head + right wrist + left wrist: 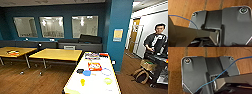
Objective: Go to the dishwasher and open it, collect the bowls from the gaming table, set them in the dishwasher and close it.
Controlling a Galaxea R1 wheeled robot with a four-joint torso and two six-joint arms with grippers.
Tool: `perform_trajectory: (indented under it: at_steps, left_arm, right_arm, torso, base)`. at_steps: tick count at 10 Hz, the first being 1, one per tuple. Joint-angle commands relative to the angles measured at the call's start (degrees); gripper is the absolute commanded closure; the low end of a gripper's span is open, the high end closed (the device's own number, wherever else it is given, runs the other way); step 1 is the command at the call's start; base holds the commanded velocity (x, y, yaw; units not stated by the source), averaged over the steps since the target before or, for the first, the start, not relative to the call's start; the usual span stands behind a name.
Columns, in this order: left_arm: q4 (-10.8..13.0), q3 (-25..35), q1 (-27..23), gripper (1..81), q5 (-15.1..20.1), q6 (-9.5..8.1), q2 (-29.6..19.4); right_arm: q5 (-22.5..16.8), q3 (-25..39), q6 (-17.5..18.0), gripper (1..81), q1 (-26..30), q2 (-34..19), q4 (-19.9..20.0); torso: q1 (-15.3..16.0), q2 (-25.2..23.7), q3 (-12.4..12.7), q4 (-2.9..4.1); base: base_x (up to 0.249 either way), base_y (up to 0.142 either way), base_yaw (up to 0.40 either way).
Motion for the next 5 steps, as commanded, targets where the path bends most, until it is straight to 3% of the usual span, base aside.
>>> perform_trajectory:
  at_steps: [1,5]
  left_arm:
    - [0.08,0.43,-2.64,1.0,2.78,0.31,-0.16]
    - [0.08,0.43,-2.56,1.0,2.78,0.23,-0.25]
  right_arm:
    - [-2.06,0.56,-0.11,1.0,2.62,0.17,-0.72]
    - [-2.06,0.56,-0.11,1.0,2.62,0.17,-0.72]
  torso:
    - [0.00,0.00,0.00,0.00]
    - [0.00,0.00,0.00,0.00]
  base:
    - [0.000,0.092,0.000]
    - [0.000,0.090,0.000]
